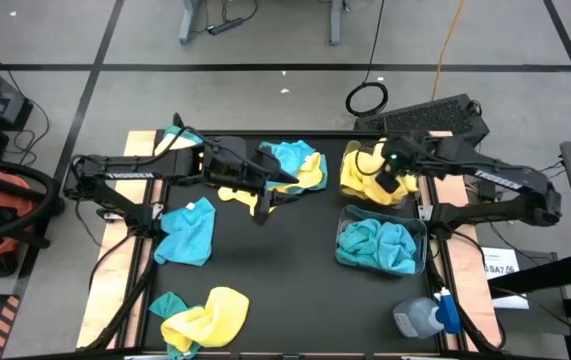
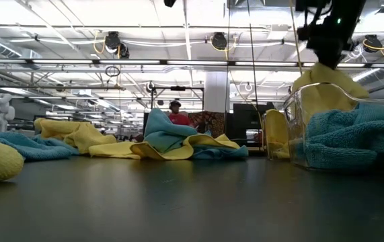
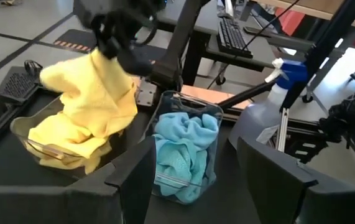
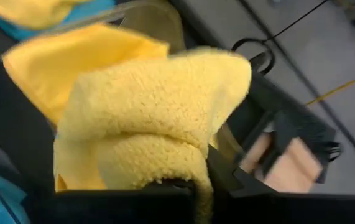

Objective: Sort microfiber towel by color & place in baskets
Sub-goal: Put the yellow microfiber cloth into the top transparent bin

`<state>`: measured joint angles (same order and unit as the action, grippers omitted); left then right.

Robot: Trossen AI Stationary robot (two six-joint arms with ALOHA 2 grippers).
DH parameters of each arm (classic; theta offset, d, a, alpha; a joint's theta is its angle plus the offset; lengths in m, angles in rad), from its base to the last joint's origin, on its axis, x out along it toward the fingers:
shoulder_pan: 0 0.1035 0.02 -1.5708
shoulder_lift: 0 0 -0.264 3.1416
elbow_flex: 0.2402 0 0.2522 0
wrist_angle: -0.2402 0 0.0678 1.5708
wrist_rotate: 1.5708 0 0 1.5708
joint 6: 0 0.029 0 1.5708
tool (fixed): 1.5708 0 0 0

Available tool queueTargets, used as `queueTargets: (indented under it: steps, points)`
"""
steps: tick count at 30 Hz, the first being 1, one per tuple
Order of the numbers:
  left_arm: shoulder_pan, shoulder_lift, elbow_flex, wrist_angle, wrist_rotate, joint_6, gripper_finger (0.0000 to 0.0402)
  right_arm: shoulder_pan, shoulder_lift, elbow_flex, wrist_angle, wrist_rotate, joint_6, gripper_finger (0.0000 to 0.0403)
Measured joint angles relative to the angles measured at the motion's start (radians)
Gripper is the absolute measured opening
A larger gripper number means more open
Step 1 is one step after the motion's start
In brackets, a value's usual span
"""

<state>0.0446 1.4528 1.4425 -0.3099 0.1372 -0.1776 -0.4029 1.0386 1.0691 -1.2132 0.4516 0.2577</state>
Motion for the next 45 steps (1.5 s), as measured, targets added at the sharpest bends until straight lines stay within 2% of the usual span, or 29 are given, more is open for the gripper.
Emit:
queueTargets:
  steps: [10, 23, 32, 45]
  points:
    - [-0.006, 0.0, 0.0, -0.055, 0.0, 0.0, 0.0231, -0.036, 0.093, -0.177, 0.211, -0.19, 0.051, 0.0]
    - [-0.006, 0.0, 0.0, -0.053, -0.002, 0.009, 0.0231, -0.037, 0.303, -0.195, 0.271, -0.229, 0.062, 0.0]
    - [-0.006, 0.0, 0.0, -0.052, -0.002, 0.008, 0.0231, -0.069, 0.417, -0.195, 0.299, -0.347, 0.031, 0.0003]
    - [-0.006, 0.0, 0.0, -0.052, -0.002, 0.0, 0.0231, -0.069, 0.398, -0.195, 0.285, -0.355, 0.007, 0.0053]
